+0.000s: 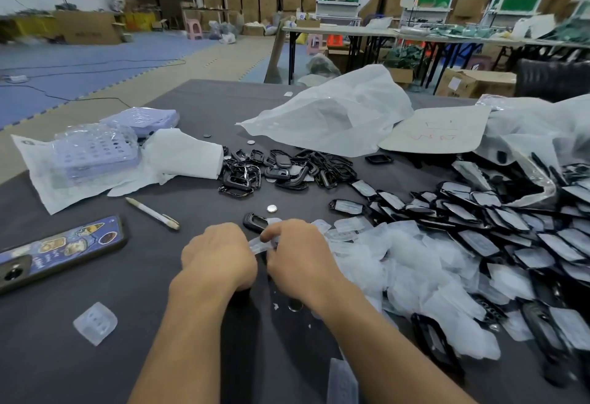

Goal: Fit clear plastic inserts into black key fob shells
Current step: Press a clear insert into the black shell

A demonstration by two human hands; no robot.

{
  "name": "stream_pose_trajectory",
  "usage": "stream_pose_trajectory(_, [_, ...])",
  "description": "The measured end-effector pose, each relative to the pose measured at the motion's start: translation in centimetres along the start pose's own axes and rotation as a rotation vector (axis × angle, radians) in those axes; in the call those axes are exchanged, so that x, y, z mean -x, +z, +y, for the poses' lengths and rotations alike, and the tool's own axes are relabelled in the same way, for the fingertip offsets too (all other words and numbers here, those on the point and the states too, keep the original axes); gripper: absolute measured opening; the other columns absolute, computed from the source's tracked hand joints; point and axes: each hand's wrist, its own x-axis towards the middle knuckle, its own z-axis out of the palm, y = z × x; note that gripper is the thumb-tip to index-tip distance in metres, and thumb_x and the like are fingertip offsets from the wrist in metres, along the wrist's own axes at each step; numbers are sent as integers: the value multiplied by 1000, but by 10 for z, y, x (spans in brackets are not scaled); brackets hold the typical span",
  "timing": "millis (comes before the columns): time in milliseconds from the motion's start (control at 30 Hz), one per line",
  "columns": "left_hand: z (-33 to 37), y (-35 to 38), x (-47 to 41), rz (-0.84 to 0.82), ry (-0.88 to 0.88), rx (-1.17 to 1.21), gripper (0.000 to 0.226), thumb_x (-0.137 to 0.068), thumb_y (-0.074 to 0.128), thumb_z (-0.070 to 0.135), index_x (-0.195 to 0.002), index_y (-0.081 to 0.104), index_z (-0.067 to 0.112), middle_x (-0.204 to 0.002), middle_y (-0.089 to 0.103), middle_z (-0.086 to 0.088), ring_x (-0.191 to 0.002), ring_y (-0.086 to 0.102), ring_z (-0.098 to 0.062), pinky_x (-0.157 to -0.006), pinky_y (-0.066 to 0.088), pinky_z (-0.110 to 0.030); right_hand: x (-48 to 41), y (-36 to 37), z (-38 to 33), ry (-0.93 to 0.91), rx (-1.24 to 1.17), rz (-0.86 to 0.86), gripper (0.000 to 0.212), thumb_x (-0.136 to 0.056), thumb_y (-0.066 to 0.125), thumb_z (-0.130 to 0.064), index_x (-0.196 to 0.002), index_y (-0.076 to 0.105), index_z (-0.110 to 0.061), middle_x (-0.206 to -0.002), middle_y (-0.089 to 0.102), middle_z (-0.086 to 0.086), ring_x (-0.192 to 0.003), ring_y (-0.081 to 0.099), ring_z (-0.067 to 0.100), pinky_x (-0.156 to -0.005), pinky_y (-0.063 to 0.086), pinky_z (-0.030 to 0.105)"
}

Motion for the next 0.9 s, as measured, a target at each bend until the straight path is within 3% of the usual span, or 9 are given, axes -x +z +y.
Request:
stream_pose_trajectory(100, [0, 2, -8, 202, 130, 328, 28, -81, 70, 18, -107, 64, 29, -113, 69, 1, -106, 65, -26, -77, 41, -30, 12, -4, 4, 6, -232, 44, 34, -86, 58, -12, -109, 76, -31, -103, 77, -2, -95, 69, 21, -84, 54, 32])
stream_pose_trajectory(200, [19, 4, -9, 341, 240, 836, 28, -76, 67, 8, -82, 72, 35, -70, 65, 18, -68, 60, -3, -61, 43, -19, 19, -16, 10, 64, -511, 96, 34, -88, 60, -10, -110, 71, -34, -88, 79, -6, -78, 71, 18, -77, 57, 35])
stream_pose_trajectory(267, [36, 9, -5, 288, 246, 1179, 36, -76, 65, -3, -73, 75, 32, -54, 54, 16, -51, 53, 0, -55, 48, -18, 19, -31, 21, 127, -565, 166, 29, -87, 72, -15, -113, 71, -30, -85, 79, -4, -70, 71, 15, -72, 58, 34])
stream_pose_trajectory(367, [55, 19, 0, 58, 253, 1680, 40, -82, 70, -14, -96, 77, 23, -58, 51, 11, -58, 62, -9, -64, 58, -29, 19, -57, 40, 169, -641, 181, 22, -84, 81, -14, -102, 74, -24, -72, 76, 0, -51, 63, 12, -53, 49, 23])
stream_pose_trajectory(533, [83, 37, 9, 38, 308, 1593, 39, -87, 74, -2, -113, 76, 27, -78, 75, 14, -72, 73, -8, -69, 61, -26, 22, -77, 67, 282, -569, 335, 26, -84, 73, -1, -84, 73, -27, -68, 76, -4, -50, 66, 11, -52, 54, 25])
stream_pose_trajectory(633, [97, 44, 16, -206, 339, 1595, 32, -97, 63, 2, -105, 82, 27, -99, 81, 1, -87, 77, -13, -70, 62, -27, 22, -85, 79, 318, -636, 389, 23, -84, 73, -5, -70, 71, -23, -60, 73, 1, -46, 66, 12, -48, 50, 24])
stream_pose_trajectory(700, [108, 43, 16, -276, 337, 1651, 38, -100, 56, 0, -89, 85, 22, -91, 81, -10, -78, 78, -18, -64, 60, -24, 18, -93, 85, 303, -610, 314, 20, -86, 74, -17, -67, 74, -18, -58, 72, 4, -46, 65, 15, -44, 46, 24])
stream_pose_trajectory(767, [121, 39, 9, -202, 268, 1677, 35, -100, 56, -1, -82, 82, 12, -82, 80, -11, -68, 76, -19, -58, 59, -24, 8, -110, 98, 287, -474, 296, 25, -88, 70, -29, -70, 76, -13, -62, 73, 5, -50, 66, 20, -46, 48, 32])
stream_pose_trajectory(900, [136, 36, -13, -58, 159, 1697, 26, -93, 63, -4, -75, 77, 9, -68, 75, -12, -48, 64, -16, -46, 52, -23, -34, -181, 163, 358, -79, 487, 23, -89, 58, -14, -80, 80, -17, -82, 77, 3, -78, 69, 20, -69, 53, 31])
